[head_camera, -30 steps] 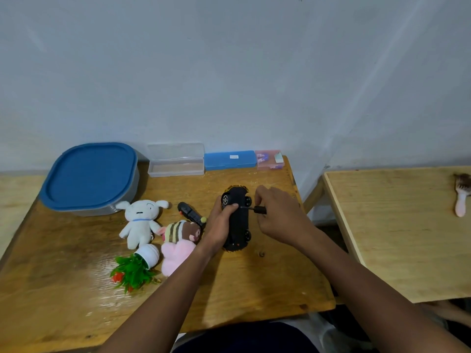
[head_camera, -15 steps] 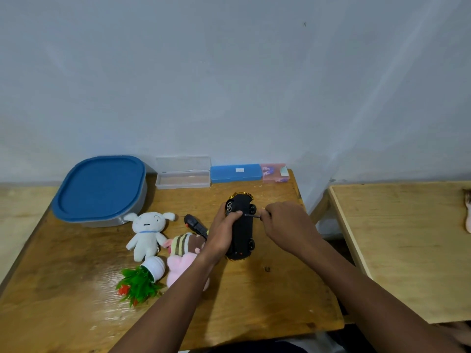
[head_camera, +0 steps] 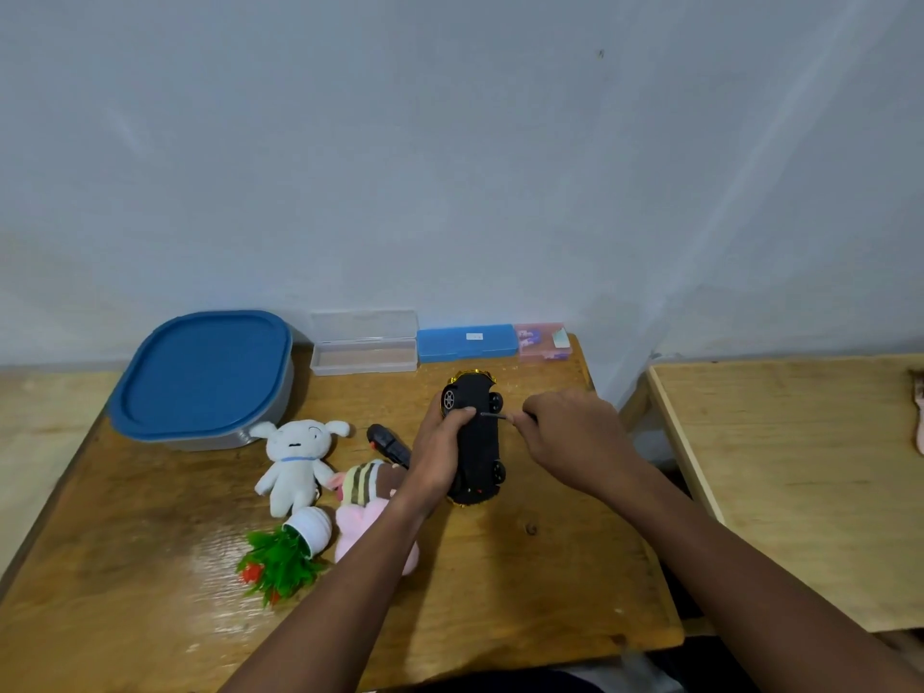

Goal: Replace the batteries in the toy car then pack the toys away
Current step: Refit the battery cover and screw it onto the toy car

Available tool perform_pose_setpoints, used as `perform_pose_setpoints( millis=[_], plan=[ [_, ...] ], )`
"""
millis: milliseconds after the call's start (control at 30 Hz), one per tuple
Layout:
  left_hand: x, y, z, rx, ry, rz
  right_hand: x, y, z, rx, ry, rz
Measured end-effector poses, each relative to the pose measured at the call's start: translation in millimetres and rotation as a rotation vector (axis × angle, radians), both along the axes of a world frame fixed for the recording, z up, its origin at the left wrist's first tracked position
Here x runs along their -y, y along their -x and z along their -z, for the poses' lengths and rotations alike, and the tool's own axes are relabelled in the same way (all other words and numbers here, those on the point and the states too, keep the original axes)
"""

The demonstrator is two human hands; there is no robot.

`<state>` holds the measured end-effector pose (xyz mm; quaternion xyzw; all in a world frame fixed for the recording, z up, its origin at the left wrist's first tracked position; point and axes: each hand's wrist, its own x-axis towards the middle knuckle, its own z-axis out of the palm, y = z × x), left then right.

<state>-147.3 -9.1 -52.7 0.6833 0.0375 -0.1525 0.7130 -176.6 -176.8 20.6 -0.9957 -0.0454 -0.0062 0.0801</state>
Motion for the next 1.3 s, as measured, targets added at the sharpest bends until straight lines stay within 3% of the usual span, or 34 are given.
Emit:
perform_pose_setpoints(
  millis=[167, 333, 500, 567, 867, 1067, 1133, 1300],
  plan=[
    [-3, -4, 1, 0.029, -0.038, 0.066, -7, -3, 6, -0.139, -0.162, 0.117],
    [-3, -5, 0, -0.002, -0.006, 0.049, -6, 1, -8, -0.177, -0.285, -0.005],
    [0, -9, -3, -0.008, 0.026, 0.022, -4, 4, -4, 0.165, -0.074, -0.045],
    [-1, -10, -6, 0.001, 0.011, 0.037, -2, 4, -4, 0.2, -0.031, -0.022],
    [-2, -13, -5, 0.062, -0.052, 0.099, -4, -2, 3, -0.108, -0.397, 0.195],
    [0, -12, -8, 0.055, -0.055, 0.116, -6, 0, 1, -0.126, -0.494, 0.189],
    [1, -12, -7, 0.047, -0.039, 0.103, -5, 2, 0, -0.07, -0.429, 0.12],
    [2, -13, -6, 0.049, -0.05, 0.072, -2, 5, 1, 0.23, -0.017, -0.026]
  ],
)
